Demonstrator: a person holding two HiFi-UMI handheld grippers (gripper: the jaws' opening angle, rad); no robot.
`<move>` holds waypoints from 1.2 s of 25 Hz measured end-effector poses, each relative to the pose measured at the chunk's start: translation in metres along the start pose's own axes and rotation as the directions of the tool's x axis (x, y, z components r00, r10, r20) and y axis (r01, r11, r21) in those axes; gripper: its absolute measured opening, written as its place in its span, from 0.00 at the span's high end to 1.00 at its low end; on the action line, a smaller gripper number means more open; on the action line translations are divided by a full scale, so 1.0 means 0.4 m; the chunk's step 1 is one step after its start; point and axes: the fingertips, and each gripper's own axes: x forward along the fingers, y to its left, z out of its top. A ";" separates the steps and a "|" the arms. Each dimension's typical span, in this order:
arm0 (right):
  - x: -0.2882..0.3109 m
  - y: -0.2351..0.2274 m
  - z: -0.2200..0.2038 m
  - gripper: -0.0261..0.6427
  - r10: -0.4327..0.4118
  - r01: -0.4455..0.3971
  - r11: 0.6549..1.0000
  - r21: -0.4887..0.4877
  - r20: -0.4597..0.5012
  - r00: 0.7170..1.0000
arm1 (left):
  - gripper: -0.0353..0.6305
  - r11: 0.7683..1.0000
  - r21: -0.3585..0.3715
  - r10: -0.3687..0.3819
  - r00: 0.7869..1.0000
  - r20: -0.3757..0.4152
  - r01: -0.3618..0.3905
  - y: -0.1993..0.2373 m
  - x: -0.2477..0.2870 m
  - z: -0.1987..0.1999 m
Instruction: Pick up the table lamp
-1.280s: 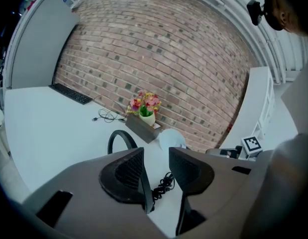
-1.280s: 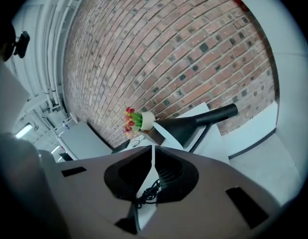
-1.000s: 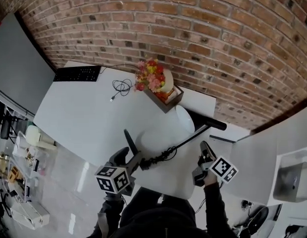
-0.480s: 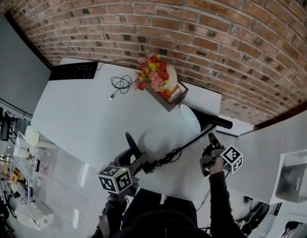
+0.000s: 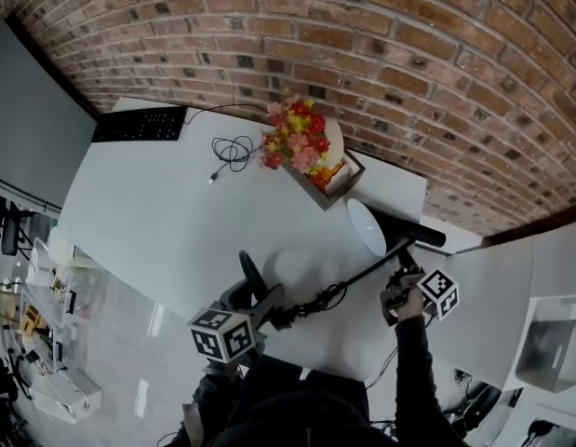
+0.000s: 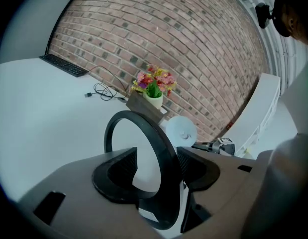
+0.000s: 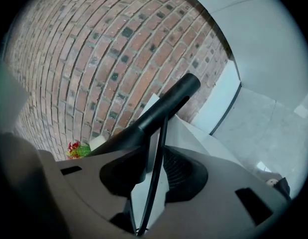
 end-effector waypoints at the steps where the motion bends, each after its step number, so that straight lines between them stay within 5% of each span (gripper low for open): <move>1: 0.006 -0.002 0.000 0.85 -0.001 0.001 1.000 0.004 -0.001 1.000 | 0.57 1.000 -0.001 0.000 1.000 0.000 0.000 0.002 0.002 0.003; 16: 0.083 -0.033 0.006 0.85 -0.078 0.078 0.996 0.042 -0.008 0.997 | 0.61 0.999 -0.006 -0.054 0.998 -0.027 0.054 -0.006 0.033 0.005; 24: 0.088 -0.039 0.007 0.88 -0.070 0.070 0.993 0.091 -0.003 0.998 | 0.76 0.997 -0.014 -0.070 0.997 -0.016 0.070 -0.023 0.044 0.006; 30: 0.085 -0.037 0.005 0.89 -0.059 0.057 0.992 0.108 0.011 0.998 | 0.84 0.998 0.056 -0.041 0.999 -0.004 0.041 -0.027 0.043 0.010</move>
